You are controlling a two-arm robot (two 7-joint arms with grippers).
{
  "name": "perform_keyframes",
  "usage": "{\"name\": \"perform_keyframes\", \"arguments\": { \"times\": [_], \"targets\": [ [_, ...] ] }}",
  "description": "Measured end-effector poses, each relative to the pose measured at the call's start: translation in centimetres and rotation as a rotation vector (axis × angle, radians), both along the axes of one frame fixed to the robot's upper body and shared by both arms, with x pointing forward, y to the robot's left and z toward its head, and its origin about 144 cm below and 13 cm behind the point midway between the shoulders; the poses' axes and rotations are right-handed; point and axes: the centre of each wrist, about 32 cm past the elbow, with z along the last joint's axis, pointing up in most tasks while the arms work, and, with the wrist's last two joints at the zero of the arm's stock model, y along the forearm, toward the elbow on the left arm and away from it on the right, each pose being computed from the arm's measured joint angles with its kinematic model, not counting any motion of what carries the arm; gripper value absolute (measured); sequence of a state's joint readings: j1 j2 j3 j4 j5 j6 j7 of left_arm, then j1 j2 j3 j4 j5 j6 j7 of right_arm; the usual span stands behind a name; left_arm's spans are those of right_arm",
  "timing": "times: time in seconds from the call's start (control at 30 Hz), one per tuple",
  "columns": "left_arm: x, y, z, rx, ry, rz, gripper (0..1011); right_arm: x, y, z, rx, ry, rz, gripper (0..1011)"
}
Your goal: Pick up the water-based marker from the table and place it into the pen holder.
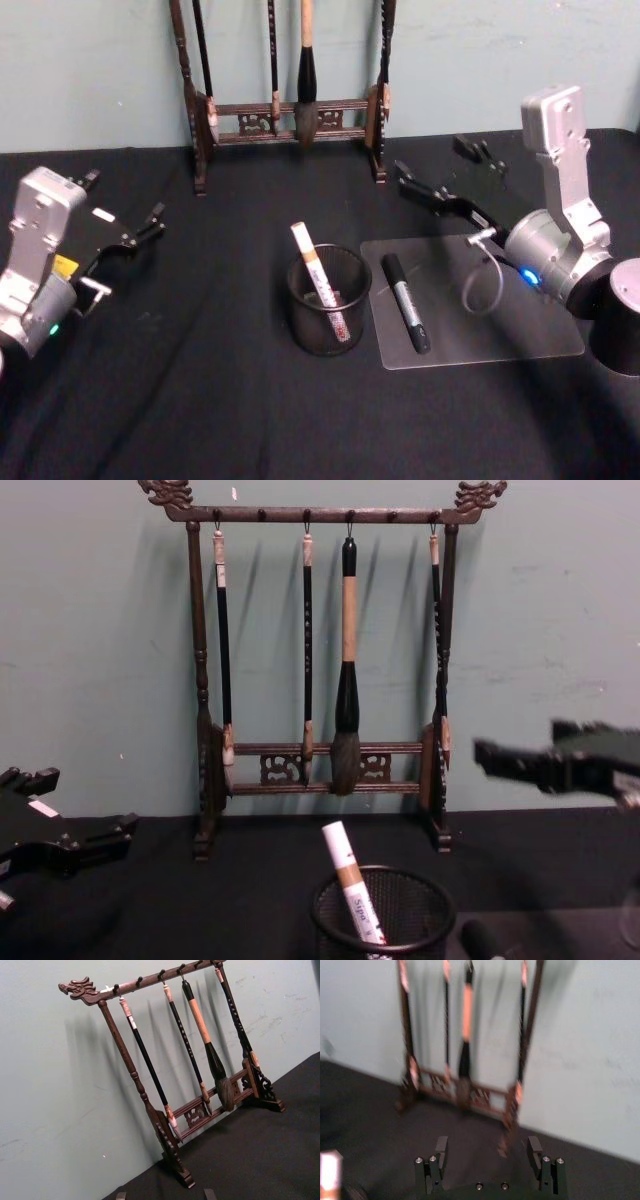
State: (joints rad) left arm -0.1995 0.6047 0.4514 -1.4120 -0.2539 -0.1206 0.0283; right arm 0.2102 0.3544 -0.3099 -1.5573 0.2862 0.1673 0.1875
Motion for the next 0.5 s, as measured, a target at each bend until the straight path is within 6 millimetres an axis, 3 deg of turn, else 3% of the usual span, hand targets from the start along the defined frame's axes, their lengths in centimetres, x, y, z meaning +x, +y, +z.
{"name": "perform_keyframes", "arguments": {
  "times": [0.23,0.5],
  "targets": [
    [0.0,0.0,0.0,0.000,0.000,0.000,1001,-0.2,-0.3,-0.4,-0.113,0.129,-0.023,1002],
    [0.0,0.0,0.0,0.000,0.000,0.000,1001,-0.3,0.8,-1.4,-0.203,0.246,0.006,1002]
  ]
}}
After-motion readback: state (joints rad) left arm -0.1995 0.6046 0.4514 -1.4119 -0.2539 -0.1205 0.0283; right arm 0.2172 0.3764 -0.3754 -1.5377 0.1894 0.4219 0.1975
